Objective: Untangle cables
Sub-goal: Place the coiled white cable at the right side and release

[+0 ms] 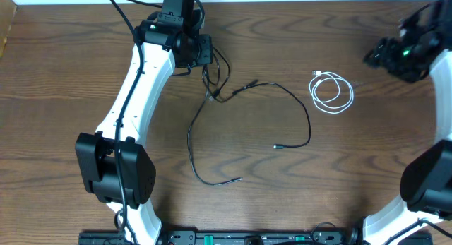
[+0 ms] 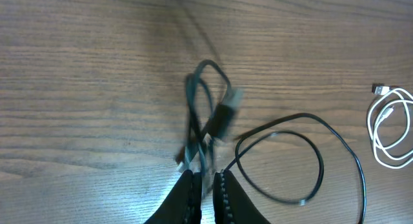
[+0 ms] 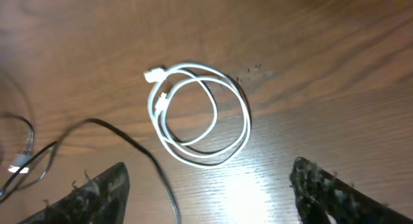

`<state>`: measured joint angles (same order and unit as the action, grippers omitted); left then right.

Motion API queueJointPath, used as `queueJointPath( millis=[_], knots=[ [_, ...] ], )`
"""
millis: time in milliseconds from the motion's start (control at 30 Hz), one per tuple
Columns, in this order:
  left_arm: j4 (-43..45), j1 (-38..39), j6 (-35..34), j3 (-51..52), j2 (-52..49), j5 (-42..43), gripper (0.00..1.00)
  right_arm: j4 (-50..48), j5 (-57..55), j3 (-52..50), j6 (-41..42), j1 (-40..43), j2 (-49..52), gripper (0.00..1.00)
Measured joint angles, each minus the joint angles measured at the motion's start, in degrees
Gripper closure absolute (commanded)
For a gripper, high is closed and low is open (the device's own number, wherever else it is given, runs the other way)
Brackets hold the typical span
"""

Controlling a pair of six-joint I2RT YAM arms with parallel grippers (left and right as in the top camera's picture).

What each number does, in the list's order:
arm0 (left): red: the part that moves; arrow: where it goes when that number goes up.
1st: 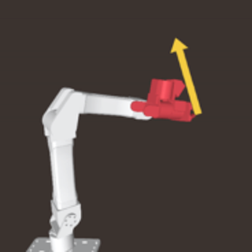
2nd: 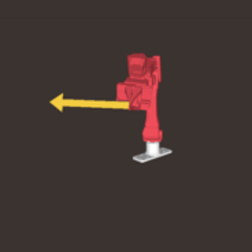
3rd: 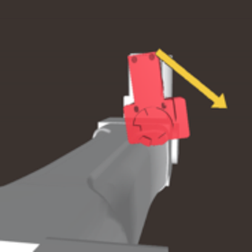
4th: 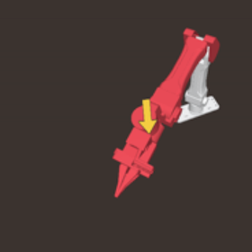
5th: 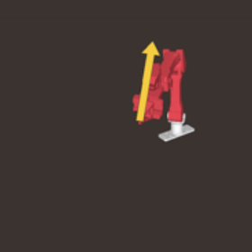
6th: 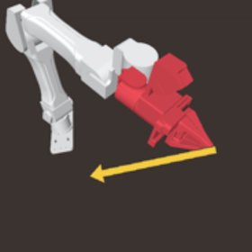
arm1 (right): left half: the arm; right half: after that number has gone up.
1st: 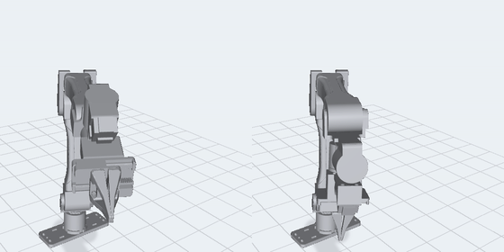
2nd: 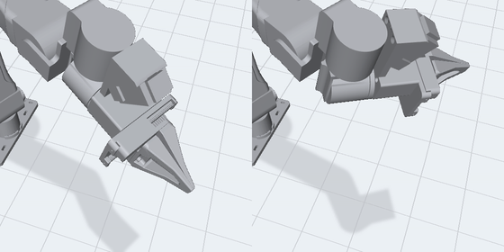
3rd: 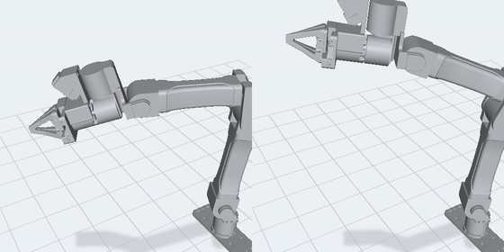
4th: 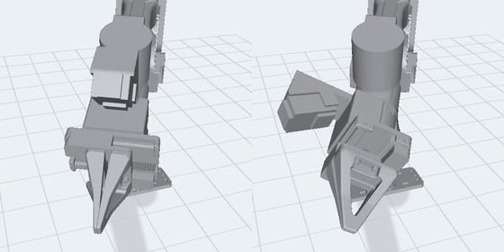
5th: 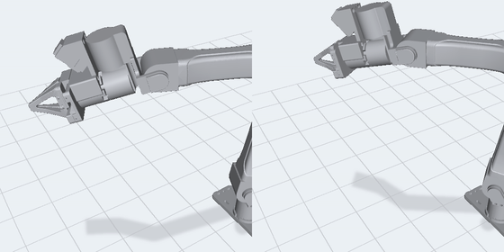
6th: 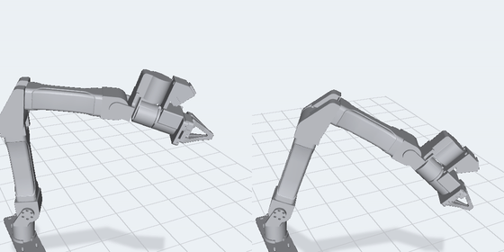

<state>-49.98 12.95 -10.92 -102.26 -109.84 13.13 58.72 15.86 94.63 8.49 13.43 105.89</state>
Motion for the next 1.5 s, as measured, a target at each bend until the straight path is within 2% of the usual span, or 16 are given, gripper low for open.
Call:
queueJointPath(
  millis=[300, 633, 900, 1100, 1233, 1500],
  knots=[
    [-0.44, 0.0, 0.0, 0.0, 0.0, 0.02, 0.88, -11.67, -3.19, -14.08, -1.33, -3.37, 0.02, 0.22],
    [-0.61, 0.0, 0.0, 0.0, 0.0, 0.02, 0.87, -25.11, -7.74, -22.34, -1.66, -6.14, 0.02, 0.27],
    [-0.59, 0.0, 0.0, 0.02, 0.0, 0.02, 0.87, -30.75, -13.14, -26.38, -1.77, -7.15, 0.02, 0.35],
    [-0.52, 0.0, 0.0, 0.02, -0.31, 0.02, 0.88, -34.77, -14.14, -28.44, -1.79, -7.15, 0.04, 0.37],
    [0.87, 0.02, 0.0, 0.35, -0.44, 0.02, 0.87, -37.38, -14.38, -29.03, -1.92, -7.15, 1.2, 0.48],
    [0.7, 0.02, -0.04, 0.35, -0.44, 0.02, 0.83, -38.16, -14.97, -29.35, -2.12, -7.15, 5.03, 0.54]
  ],
)
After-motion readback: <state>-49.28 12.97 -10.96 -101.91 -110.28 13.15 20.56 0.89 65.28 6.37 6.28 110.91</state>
